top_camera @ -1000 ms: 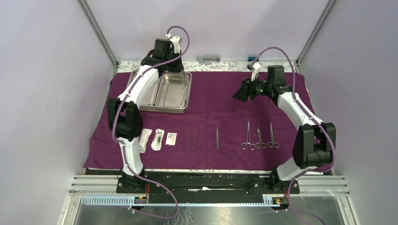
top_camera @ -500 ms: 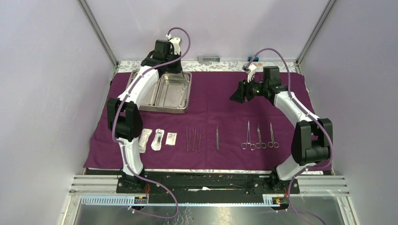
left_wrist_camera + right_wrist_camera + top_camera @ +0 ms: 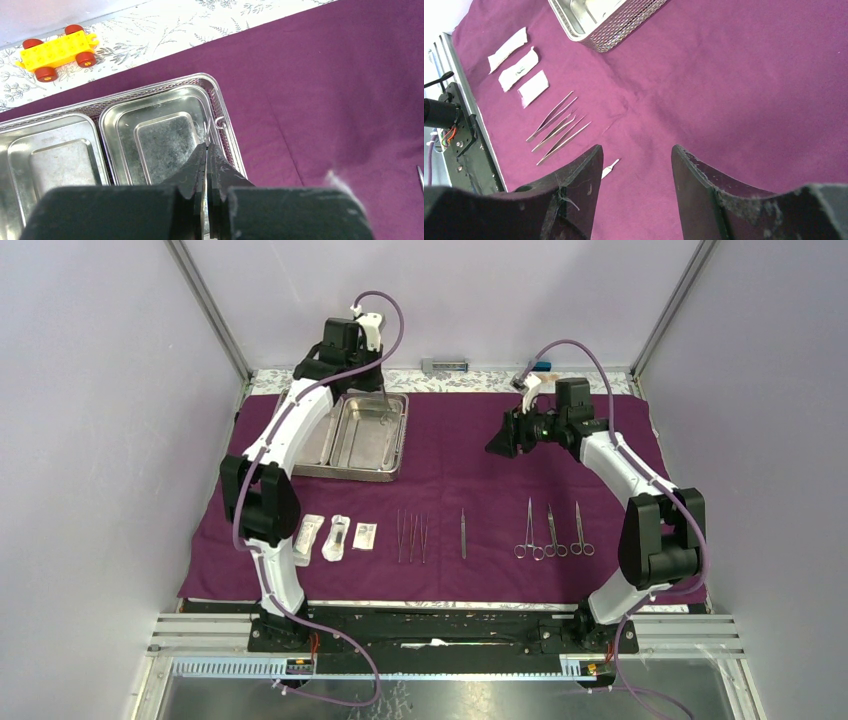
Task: Open and lay out the surgical kit
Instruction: Place the medical item in the surgical kit.
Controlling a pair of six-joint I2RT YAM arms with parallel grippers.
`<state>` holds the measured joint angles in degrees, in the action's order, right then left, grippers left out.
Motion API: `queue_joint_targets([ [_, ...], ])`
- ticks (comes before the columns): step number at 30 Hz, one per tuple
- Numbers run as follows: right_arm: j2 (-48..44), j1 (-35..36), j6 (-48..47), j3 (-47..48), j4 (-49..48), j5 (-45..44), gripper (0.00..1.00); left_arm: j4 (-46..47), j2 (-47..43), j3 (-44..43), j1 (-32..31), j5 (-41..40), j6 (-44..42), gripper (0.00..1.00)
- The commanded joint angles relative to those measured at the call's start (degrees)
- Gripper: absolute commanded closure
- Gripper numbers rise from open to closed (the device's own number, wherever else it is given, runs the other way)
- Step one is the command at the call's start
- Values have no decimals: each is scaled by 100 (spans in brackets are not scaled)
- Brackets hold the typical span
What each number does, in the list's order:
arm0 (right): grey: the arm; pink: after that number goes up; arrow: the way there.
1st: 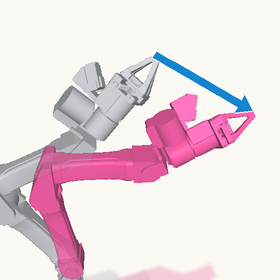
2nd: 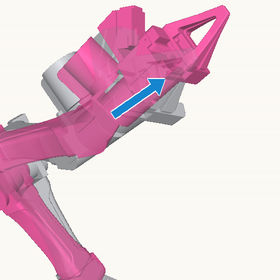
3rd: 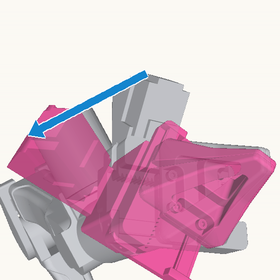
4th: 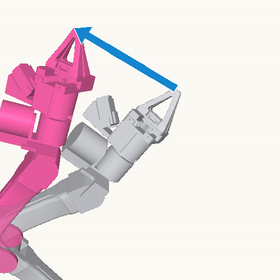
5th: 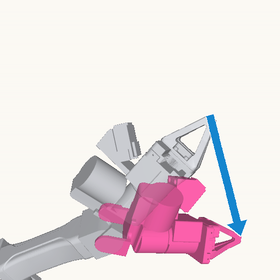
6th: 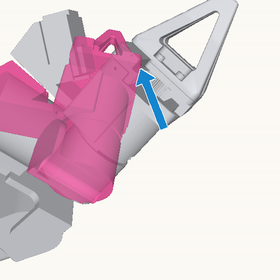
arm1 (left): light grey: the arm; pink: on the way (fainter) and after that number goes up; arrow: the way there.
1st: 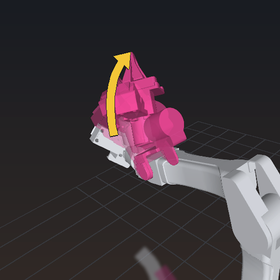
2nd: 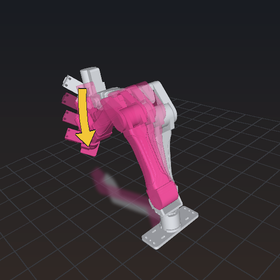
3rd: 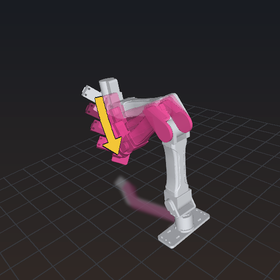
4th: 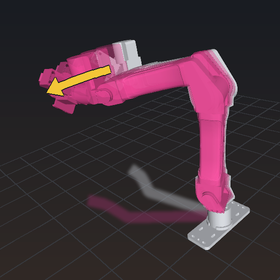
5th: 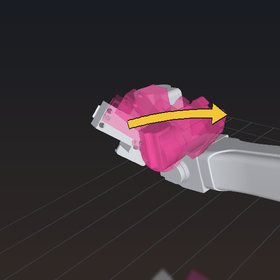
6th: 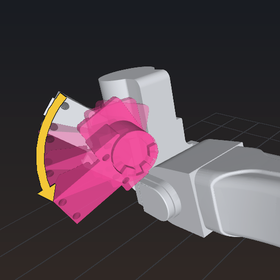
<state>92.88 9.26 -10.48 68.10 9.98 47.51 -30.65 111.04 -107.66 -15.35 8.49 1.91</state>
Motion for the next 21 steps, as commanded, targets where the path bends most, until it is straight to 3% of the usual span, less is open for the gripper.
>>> queue_joint_targets([
  [1,52,109,-99,295,-67,131,40,-97,-330,-495,-29,197,-52,100],
  [15,-62,252,-554,397,-371,1284,36,-538,-803,-322,-829,1075,118,100],
  [21,-232,253,-277,151,-878,1676,28,-538,-955,-163,-1282,1478,295,100],
])
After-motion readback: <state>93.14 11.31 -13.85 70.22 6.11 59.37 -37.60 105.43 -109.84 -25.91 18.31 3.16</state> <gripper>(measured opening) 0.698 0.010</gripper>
